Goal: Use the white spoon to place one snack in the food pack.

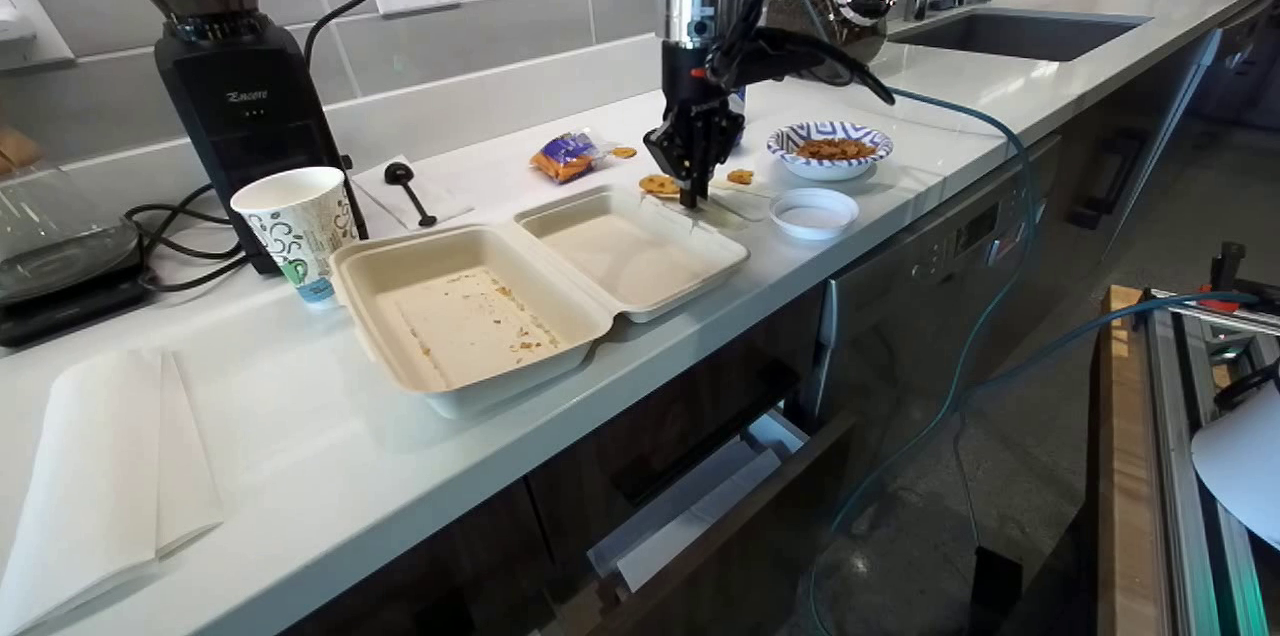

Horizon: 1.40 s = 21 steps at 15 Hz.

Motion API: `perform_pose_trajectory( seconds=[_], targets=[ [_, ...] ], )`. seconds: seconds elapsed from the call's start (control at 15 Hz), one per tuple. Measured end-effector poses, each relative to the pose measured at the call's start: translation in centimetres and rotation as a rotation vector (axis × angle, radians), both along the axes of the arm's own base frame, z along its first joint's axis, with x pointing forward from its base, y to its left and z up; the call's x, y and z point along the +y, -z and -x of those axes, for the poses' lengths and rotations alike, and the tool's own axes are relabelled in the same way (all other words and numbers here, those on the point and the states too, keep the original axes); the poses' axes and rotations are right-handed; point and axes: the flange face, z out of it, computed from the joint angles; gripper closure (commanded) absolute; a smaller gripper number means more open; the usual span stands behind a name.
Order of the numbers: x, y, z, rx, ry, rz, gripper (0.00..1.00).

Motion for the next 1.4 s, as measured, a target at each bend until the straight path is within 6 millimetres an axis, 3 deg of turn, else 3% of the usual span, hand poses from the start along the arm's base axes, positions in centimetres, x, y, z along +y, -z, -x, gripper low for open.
perform_pose_trajectory(
  seconds=[1.0,1.4],
  targets=[
    [-0.2,-2.6,0.4,0.074,-0.101,0.026,0.96],
    [-0.2,-4.8,0.0,0.072,-0.201,0.047,0.96]
  ],
)
